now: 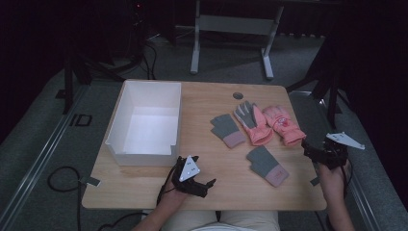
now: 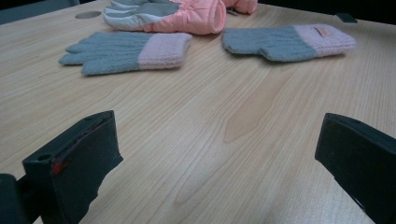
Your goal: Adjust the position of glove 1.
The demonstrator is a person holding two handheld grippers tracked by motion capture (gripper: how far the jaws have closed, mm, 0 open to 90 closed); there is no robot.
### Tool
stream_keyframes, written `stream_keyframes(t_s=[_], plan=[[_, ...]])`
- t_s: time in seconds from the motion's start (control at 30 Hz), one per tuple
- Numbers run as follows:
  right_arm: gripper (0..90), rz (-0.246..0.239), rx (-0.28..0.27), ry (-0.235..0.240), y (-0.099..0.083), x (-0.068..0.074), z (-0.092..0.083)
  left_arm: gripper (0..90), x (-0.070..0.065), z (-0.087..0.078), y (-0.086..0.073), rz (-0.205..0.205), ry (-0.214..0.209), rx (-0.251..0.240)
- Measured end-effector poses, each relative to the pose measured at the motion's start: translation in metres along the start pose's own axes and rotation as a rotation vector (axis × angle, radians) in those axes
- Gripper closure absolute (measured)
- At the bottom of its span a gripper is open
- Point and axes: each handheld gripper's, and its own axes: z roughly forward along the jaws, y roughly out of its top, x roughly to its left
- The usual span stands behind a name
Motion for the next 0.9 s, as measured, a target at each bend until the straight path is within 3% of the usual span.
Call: stream_keyframes(t_s=[0.17,0.2,0.3,0.5,0.57,0.9], plan=[[15.4,0.012,-0.005,-0.02,0.013,0.003,-0.003,0.0,0.0,0.0,0.0,-0.002,-0.001,-0.001],[20.1,0.044,0.0,0.006,0.019,0.003,-0.005,0.0,0.0,0.0,0.0,-0.001,-0.001,0.0],[18.9,0.065,0.011,0.044,0.026,0.004,-0.006,0.0,0.0,0.0,0.0,-0.001,-0.001,0.001],[12.1,0.05,0.012,0.07,0.044,0.013,-0.005,0.0,0.0,0.0,0.0,0.002,0.0,0.001],[10.9,0.055,-0.018,0.088,0.053,0.018,-0.006,0.0,0.0,0.0,0.0,0.001,-0.001,-0.001],[11.9,0.005,-0.041,0.154,0.076,0.038,-0.003,0.0,0.0,0.001,0.0,0.001,0.0,0.004]])
